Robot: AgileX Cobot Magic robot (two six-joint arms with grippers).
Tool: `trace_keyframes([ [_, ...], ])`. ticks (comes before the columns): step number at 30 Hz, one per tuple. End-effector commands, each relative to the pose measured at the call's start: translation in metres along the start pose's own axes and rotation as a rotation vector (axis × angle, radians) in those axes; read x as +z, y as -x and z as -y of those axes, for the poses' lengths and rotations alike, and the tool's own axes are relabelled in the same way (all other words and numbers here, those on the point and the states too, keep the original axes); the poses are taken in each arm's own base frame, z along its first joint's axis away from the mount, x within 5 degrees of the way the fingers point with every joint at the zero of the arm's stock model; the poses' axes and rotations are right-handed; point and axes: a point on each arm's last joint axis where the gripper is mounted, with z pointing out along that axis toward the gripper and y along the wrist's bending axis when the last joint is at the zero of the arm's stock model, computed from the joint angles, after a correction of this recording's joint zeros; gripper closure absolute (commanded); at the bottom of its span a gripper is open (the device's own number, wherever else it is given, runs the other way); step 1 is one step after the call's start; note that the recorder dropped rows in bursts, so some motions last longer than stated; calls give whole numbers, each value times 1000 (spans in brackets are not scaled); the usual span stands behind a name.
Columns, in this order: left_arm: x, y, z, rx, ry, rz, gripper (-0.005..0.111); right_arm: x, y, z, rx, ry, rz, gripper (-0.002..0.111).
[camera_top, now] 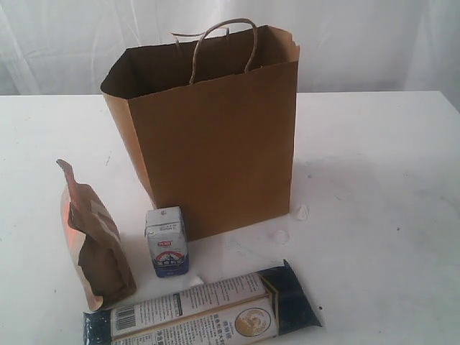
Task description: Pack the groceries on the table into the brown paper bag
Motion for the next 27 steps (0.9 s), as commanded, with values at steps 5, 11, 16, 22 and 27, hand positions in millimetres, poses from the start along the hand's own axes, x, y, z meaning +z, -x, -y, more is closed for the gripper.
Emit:
trace_keyframes([
  [5, 0, -1, 0, -10, -6, 1, 107, -4, -35, -3, 351, 262, 45, 13],
  [11, 0, -1, 0, -10, -6, 1, 107, -29, -52, -24, 351, 514, 137, 13],
  [16, 0, -1, 0, -10, -6, 1, 107, -63, -68, -15, 424, 495, 369, 13],
  [22, 0, -1, 0, -10, -6, 1, 107, -124, -101, 7, 358, 306, 820, 17],
  [27, 0, -1, 0, -10, -6, 1, 107, -140, -136, -3, 226, 337, 749, 17],
])
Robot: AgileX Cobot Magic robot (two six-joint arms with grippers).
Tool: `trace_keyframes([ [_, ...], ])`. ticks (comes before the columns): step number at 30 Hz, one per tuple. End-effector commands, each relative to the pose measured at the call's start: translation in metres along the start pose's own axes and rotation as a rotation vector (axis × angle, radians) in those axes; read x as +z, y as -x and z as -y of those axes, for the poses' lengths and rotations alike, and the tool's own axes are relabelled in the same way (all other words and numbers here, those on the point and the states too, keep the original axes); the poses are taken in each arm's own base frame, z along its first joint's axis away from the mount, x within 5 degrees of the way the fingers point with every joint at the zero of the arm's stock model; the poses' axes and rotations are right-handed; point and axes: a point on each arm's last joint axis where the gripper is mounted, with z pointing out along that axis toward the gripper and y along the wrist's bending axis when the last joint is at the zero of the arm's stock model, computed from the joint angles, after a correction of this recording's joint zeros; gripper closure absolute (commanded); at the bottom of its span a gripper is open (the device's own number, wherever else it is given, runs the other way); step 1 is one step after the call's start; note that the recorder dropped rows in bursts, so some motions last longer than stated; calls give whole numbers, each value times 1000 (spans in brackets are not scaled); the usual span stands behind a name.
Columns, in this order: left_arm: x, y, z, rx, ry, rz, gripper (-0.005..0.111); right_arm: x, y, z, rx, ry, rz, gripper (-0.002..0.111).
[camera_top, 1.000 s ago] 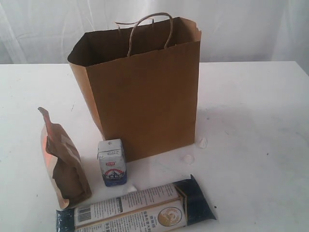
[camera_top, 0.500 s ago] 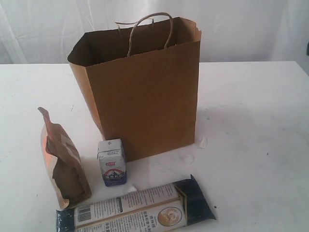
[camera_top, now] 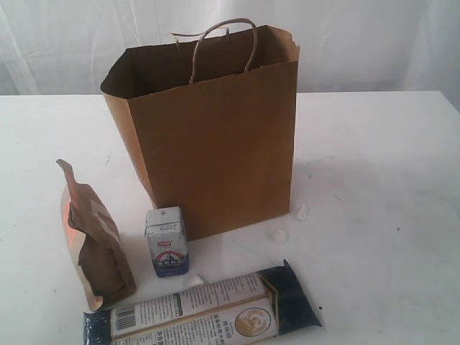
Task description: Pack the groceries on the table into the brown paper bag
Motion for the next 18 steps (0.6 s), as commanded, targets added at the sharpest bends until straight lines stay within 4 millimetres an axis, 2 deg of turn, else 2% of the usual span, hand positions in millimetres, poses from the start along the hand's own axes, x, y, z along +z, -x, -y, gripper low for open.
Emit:
trace_keyframes([
  [1, 0, -1, 0, -10, -6, 1, 107, -26, -15, -7, -72, 50, -94, 17],
  [4, 0, -1, 0, -10, -6, 1, 107, -35, -18, -9, -87, 66, -117, 18],
  [7, 0, -1, 0, -10, -6, 1, 107, -39, -17, -8, -98, 49, -107, 33],
  [10, 0, -1, 0, -10, -6, 1, 107, -41, -20, -9, -32, 50, -129, 67],
  [11, 0, -1, 0, -10, -6, 1, 107, -42, -21, -9, -2, 54, -148, 83],
  [13, 0, -1, 0, -10, -6, 1, 107, -41, -24, -10, 36, 55, -170, 104],
  [15, 0, -1, 0, -10, -6, 1, 107, -39, -28, -9, 75, 47, -178, 108],
  [18, 0, -1, 0, -6, -6, 1, 107, -35, -37, -5, 20, 2, -173, 108],
])
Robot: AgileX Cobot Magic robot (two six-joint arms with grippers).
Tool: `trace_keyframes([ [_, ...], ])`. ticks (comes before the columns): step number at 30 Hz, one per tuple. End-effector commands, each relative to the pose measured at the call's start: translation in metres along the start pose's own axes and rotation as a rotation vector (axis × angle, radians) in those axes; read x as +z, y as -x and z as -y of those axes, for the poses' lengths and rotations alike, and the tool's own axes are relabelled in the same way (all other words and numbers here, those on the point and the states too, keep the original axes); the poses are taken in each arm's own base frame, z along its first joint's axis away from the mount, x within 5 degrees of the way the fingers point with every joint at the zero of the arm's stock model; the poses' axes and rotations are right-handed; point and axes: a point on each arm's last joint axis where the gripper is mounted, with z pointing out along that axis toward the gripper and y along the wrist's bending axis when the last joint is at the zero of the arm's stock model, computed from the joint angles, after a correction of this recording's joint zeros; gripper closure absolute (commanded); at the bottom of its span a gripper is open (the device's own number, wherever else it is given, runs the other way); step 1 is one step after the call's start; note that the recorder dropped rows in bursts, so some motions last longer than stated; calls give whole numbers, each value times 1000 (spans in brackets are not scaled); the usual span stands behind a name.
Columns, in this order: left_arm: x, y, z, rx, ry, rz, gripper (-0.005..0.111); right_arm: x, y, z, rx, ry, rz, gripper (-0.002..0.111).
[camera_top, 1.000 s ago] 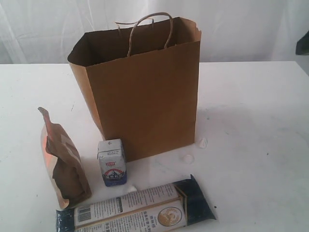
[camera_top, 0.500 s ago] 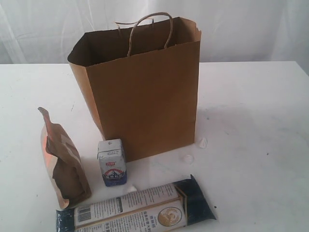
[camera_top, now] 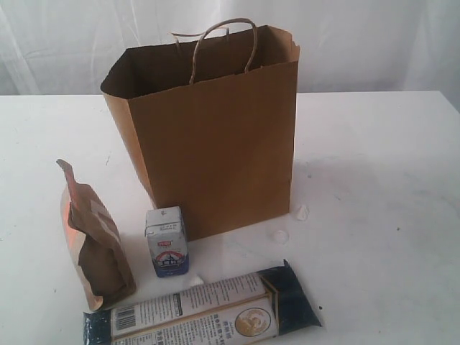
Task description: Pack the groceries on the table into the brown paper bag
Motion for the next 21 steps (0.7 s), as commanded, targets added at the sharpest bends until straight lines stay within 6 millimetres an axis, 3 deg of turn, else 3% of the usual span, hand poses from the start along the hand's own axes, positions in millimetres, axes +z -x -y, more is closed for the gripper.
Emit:
trace_keyframes([
  [1, 0, -2, -1, 43, 3, -2, 107, 7, -12, 8, -59, -82, 21, 108],
  [4, 0, -3, -4, 252, 35, -15, 107, 5, -18, 14, -152, -164, 146, 108],
  [10, 0, -3, -4, 340, 40, -18, 107, -21, -23, 11, -8, -169, 380, 108],
  [13, 0, -1, -4, 341, 45, -6, 107, -30, -37, 10, 0, -175, 321, 108],
  [17, 0, 0, -5, 341, 49, 6, 107, -30, -72, 10, 48, -181, 147, 108],
  [21, 0, 1, -3, 190, 26, 30, 107, -21, -106, 11, 126, -175, 131, 108],
])
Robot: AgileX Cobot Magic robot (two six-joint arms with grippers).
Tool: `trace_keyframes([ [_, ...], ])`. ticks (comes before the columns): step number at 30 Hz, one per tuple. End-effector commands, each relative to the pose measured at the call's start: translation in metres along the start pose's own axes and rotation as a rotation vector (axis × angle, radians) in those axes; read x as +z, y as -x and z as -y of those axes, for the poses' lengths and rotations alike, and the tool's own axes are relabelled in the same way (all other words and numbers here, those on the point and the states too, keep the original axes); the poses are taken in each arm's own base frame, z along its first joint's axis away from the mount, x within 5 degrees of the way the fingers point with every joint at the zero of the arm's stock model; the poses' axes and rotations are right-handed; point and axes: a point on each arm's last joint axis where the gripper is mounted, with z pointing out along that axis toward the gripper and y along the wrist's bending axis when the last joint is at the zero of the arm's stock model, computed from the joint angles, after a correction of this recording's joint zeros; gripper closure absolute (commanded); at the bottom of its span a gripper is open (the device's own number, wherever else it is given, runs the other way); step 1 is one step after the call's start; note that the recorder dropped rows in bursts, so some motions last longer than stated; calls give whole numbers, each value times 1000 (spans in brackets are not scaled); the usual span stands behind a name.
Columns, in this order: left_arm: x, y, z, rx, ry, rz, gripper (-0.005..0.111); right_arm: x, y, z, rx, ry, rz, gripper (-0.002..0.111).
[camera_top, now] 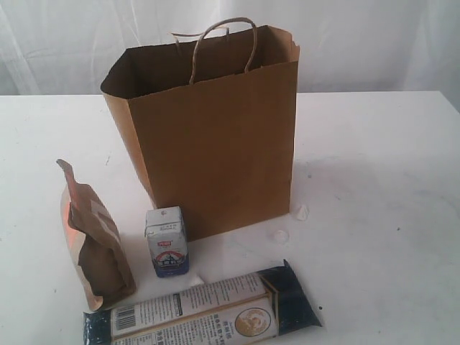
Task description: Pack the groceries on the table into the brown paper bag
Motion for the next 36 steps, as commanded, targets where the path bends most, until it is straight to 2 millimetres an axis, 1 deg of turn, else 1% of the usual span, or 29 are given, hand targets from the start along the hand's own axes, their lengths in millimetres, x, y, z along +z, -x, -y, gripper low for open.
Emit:
trace_keyframes([
  [1, 0, 2, 2, -158, -20, 34, 107, 5, -36, 2, 100, -8, -6, 108],
  [4, 0, 7, 0, -272, -12, 95, 107, 11, -47, 2, 111, 1, 29, 108],
  [7, -1, 13, -3, -463, -6, 170, 107, 16, -57, 2, 155, 1, 15, 108],
  [9, -2, 18, -7, -570, 11, 230, 107, 18, -63, 2, 145, -4, 1, 108],
  [11, -3, 22, -11, -599, 42, 291, 107, 20, -68, 4, 100, -19, -10, 108],
  [13, -6, 28, -17, -601, 91, 378, 107, 21, -79, 6, 68, -44, -86, 108],
  [15, -10, 34, -24, -604, 145, 475, 107, 21, -90, 7, 84, -60, -164, 108],
  [18, -20, 44, -36, -624, 235, 652, 107, 23, -96, 7, 86, -58, -172, 108],
  [20, -32, 58, -43, -623, 282, 779, 107, 23, -97, 7, 85, -58, -174, 108],
  [22, -44, 81, -49, -622, 310, 887, 107, 23, -97, 7, 85, -58, -174, 108],
  [23, -48, 92, -51, -622, 309, 912, 107, 23, -97, 7, 85, -58, -174, 108],
  [26, -61, 137, -56, -586, 297, 959, 107, 24, -96, 6, 104, -50, -161, 108],
  [27, -62, 159, -57, -533, 286, 933, 107, 24, -95, 6, 117, -43, -151, 108],
  [28, -61, 174, -57, -478, 273, 892, 107, 24, -94, 5, 120, -40, -142, 108],
  [29, -55, 187, -54, -405, 240, 811, 107, 24, -93, 5, 121, -38, -134, 108],
  [30, -48, 207, -52, -267, 208, 710, 107, 24, -92, 5, 121, -36, -125, 108],
  [32, -28, 230, -42, -78, 74, 501, 107, 24, -91, 5, 131, -30, -111, 108],
  [33, -14, 236, -35, -17, -40, 364, 107, 24, -90, 4, 150, -23, -100, 108],
  [34, -1, 244, -32, 12, -106, 275, 107, 24, -90, 3, 179, -17, -96, 108],
  [35, 10, 247, -30, 28, -165, 188, 107, 25, -89, 3, 196, -14, -92, 108],
  [36, 25, 249, -29, 19, -221, 69, 107, 25, -89, 3, 205, -12, -92, 108],
])
